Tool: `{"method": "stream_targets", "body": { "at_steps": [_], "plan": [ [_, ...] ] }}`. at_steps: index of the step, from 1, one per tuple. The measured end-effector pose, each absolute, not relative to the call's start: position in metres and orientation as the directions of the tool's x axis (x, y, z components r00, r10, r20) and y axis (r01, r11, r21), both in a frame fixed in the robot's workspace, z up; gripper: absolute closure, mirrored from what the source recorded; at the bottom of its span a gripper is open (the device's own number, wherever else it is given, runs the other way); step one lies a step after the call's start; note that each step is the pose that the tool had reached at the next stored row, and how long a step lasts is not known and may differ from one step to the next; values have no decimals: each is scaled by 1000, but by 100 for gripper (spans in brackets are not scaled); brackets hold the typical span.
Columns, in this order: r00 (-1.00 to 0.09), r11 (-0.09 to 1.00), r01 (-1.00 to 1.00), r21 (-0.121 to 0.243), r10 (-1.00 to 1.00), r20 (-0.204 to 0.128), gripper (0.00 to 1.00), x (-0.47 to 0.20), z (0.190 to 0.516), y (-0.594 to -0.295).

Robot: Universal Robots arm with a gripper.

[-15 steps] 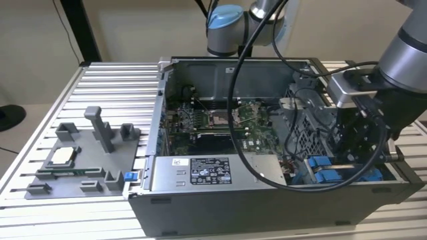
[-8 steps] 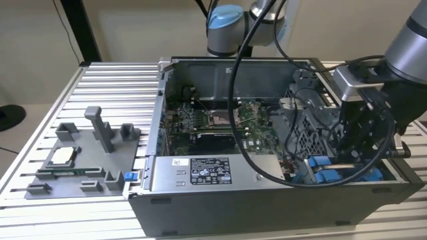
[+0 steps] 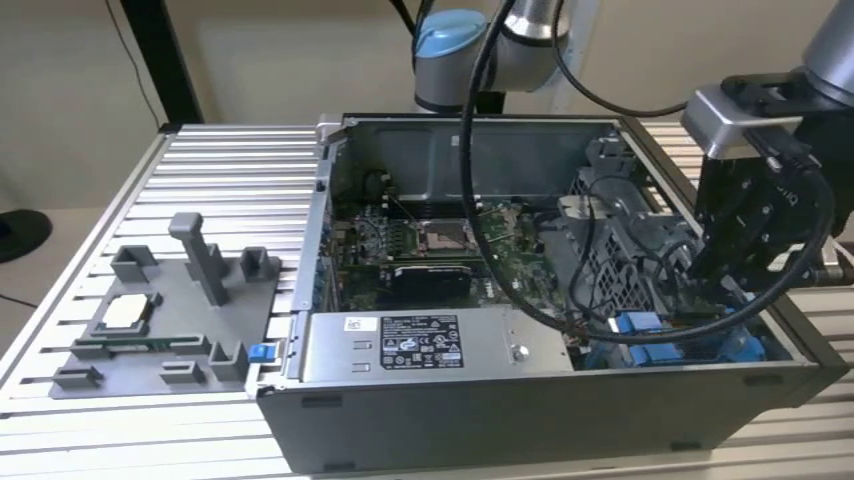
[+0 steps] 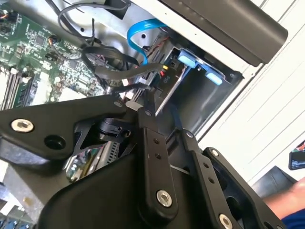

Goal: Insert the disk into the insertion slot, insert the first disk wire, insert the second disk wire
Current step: 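Insert the second disk wire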

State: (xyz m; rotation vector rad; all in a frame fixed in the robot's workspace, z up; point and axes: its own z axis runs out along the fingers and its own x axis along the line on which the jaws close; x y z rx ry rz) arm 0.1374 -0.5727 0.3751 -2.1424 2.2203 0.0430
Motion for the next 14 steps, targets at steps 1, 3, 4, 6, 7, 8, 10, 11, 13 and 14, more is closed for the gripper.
{"method": "stream_targets", "body": {
  "at_steps": [1,3,4,6,7,8,10,11,13,14],
  "plan": [
    [-35,36,-999,-19,-998,-59,0,137,379,-573],
    [-35,36,-999,-19,-998,-59,0,137,387,-573],
    [-35,36,-999,-19,-998,-59,0,137,391,-573],
    [-35,36,-999,-19,-998,-59,0,137,399,-573],
    [-35,36,-999,-19,-998,-59,0,137,402,-573],
    [-35,36,-999,-19,-998,-59,0,137,403,-573],
    [-35,36,-999,-19,-998,-60,0,137,403,-573],
    [-35,36,-999,-19,-998,-59,0,137,403,-573],
    [-35,36,-999,-19,-998,-59,0,137,403,-573],
    [-35,36,-999,-19,-998,-60,0,137,403,-573]
  ]
}}
